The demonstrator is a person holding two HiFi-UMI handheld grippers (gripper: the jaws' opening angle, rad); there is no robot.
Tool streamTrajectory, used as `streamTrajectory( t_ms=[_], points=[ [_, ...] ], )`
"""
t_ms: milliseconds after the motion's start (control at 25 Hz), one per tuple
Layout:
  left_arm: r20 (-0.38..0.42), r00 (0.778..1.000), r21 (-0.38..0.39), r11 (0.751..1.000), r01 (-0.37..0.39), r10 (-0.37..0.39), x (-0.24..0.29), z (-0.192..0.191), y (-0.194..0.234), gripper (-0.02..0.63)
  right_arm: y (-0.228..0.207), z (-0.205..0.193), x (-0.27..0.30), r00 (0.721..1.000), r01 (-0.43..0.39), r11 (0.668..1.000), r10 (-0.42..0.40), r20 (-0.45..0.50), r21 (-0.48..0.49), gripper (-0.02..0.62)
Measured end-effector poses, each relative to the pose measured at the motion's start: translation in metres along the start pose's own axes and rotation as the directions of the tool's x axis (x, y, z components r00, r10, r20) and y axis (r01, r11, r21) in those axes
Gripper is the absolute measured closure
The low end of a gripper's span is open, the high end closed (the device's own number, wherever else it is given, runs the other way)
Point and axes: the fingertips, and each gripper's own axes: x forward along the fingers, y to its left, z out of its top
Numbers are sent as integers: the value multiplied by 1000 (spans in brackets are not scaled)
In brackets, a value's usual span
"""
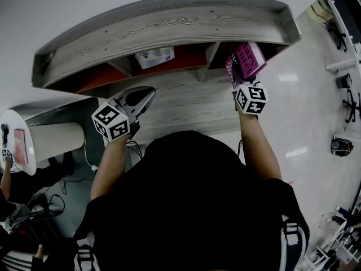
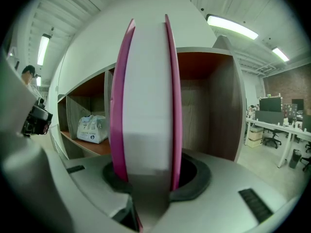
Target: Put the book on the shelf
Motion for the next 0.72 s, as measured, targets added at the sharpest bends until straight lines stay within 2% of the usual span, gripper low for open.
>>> streamTrajectory(
  t_ms=[720],
  points=[
    [-9, 1000, -11, 1000, -20, 20, -9, -5, 14, 587, -1, 4, 21, 999, 31, 999, -31, 30, -8, 448]
  ],
)
